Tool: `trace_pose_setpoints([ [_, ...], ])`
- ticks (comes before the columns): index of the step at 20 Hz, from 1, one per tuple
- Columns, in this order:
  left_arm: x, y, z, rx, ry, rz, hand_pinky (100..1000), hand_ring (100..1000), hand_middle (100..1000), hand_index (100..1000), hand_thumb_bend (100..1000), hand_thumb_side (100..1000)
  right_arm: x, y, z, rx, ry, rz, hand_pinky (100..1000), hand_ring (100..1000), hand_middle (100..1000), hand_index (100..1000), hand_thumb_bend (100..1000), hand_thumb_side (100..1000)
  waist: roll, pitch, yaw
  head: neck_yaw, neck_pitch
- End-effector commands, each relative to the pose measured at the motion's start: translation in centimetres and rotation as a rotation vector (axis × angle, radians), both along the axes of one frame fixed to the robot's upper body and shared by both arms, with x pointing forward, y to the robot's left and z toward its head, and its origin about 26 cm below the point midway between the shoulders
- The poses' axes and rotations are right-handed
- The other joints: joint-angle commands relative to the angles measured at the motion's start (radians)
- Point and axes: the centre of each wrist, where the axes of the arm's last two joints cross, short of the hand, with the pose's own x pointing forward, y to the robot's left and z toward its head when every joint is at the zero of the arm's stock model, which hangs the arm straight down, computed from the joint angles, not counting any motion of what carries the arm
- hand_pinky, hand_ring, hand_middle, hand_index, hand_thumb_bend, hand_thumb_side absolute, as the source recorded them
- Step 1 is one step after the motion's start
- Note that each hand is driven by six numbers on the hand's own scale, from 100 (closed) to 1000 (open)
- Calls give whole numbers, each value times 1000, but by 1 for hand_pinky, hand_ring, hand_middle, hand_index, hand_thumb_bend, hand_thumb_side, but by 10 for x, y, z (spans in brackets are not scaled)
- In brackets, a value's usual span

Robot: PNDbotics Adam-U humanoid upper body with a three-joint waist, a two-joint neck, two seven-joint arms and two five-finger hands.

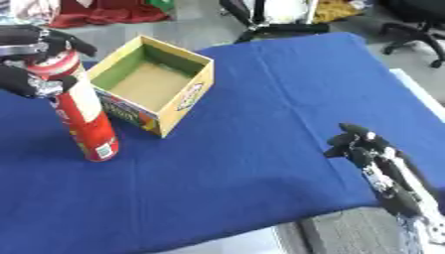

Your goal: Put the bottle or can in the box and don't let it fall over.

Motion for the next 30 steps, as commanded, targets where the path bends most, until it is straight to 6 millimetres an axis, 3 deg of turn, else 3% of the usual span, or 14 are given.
trace_pose_setpoints([
  [1, 1, 3, 3, 196, 49, -125, 637, 742, 709, 933, 100, 320, 2, -1, 7, -6, -23, 12, 718, 648, 681, 883, 100, 585, -1, -12, -1, -3, -4],
  [2, 1, 3, 3, 197, 52, -126, 537, 661, 632, 896, 100, 314, 2, -1, 7, -6, -23, 12, 718, 648, 681, 883, 100, 585, -1, -12, -1, -3, -4],
  [9, 2, 5, 1, 129, 118, -144, 118, 356, 316, 715, 100, 268, 2, -1, 7, -6, -22, 13, 719, 648, 682, 884, 100, 584, -1, -12, 0, -5, -5],
  [13, -2, 8, 18, 34, 120, -155, 100, 237, 187, 629, 100, 248, 2, -1, 7, -5, -22, 11, 720, 649, 682, 884, 100, 583, -2, -14, 1, -8, -5],
  [19, -15, 14, 72, -133, -37, -150, 100, 227, 172, 624, 100, 247, 2, -2, 6, -7, -18, 11, 721, 649, 683, 884, 100, 584, -1, -17, 3, -10, -3],
  [23, -21, 5, 104, -271, -209, -149, 100, 227, 171, 627, 100, 268, 1, -2, 5, -8, -13, 15, 722, 649, 683, 885, 100, 584, -2, -21, 2, -7, 0],
  [26, -16, -10, 111, -360, -315, -140, 100, 229, 173, 628, 100, 289, 2, 0, 4, -8, -10, 29, 722, 648, 683, 885, 100, 583, -3, -25, -6, 2, -2],
  [30, 1, -31, 97, -431, -370, -112, 100, 232, 176, 633, 100, 300, 6, 6, 5, -2, -10, 63, 722, 648, 683, 885, 100, 588, -7, -20, -34, 24, -13],
])
